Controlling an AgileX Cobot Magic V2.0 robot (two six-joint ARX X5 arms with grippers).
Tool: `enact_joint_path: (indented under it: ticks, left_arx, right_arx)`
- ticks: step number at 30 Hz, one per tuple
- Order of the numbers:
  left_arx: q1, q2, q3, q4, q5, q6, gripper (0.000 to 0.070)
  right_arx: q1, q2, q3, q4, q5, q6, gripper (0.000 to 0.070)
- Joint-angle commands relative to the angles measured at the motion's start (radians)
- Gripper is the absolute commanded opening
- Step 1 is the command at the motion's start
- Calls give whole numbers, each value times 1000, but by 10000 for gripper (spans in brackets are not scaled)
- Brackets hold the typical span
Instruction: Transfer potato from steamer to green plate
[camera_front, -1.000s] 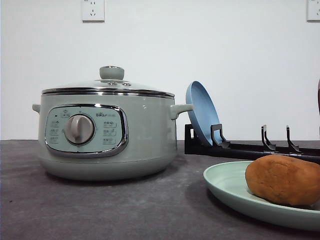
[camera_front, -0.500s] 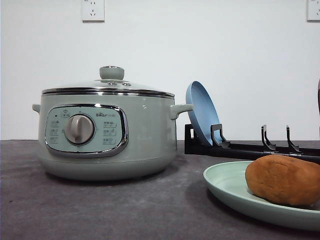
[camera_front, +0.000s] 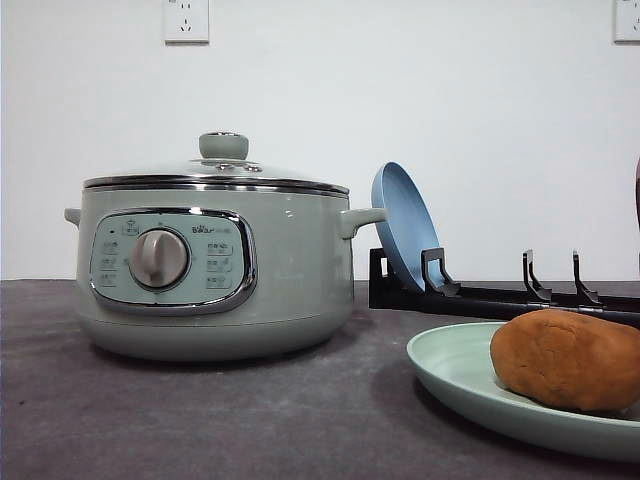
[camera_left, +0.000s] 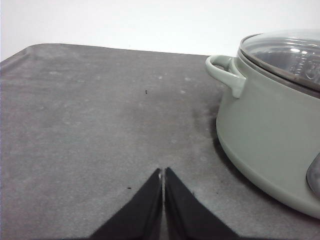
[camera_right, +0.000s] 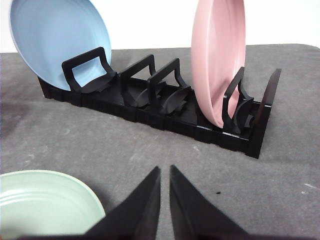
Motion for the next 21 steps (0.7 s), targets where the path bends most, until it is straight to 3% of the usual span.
enact_joint_path:
  ticks: [1, 21]
  left_arx:
    - [-1, -2, -20, -6, -6, 5, 0]
    - [-1, -2, -20, -6, -6, 5, 0]
  right_arx:
    - [-1, -3, -5, 15, 4, -8, 23]
    - [-1, -3, -5, 15, 4, -8, 23]
